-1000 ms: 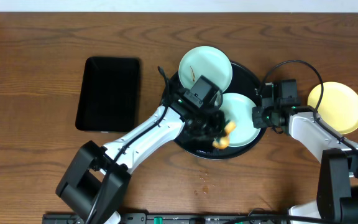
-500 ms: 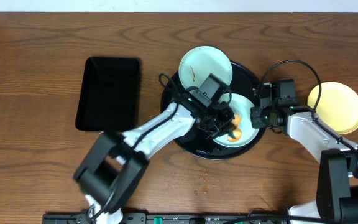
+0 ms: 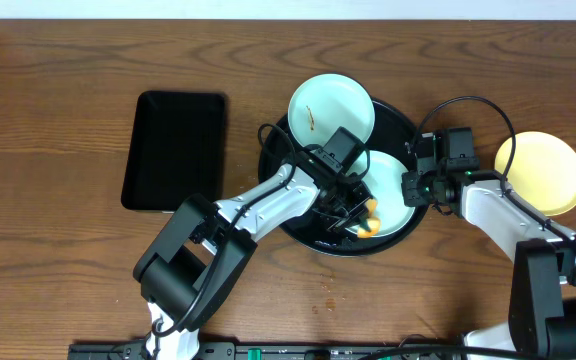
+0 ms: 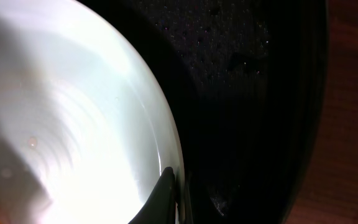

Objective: Clean dirty plates on tray and stack at the side
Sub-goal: 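Scrub the flat blue plate with the sponge in the left gripper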

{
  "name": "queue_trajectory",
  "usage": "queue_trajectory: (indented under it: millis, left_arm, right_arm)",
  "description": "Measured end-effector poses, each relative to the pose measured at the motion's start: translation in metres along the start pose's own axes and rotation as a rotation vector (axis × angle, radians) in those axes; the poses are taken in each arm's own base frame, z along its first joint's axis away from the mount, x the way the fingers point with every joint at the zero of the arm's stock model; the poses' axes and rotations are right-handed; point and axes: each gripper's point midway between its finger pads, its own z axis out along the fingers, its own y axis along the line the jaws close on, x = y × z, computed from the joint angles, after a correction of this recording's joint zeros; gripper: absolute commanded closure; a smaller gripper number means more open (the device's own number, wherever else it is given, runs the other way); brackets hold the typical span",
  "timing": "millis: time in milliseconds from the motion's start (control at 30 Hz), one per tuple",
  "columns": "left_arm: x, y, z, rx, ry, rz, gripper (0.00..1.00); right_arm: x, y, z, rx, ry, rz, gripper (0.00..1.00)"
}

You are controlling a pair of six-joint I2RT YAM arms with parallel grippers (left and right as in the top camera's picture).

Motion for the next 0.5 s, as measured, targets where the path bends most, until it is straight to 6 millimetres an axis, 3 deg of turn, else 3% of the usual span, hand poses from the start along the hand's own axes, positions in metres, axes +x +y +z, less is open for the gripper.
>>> queue_trajectory:
  millis: [500]
  left_arm:
    - [-0.027,0.015,-0.009,-0.047,-0.086,0.006,0.93]
  right_arm:
    - [0.0,0.0,0.0,0.0,0.0,0.0,0.99]
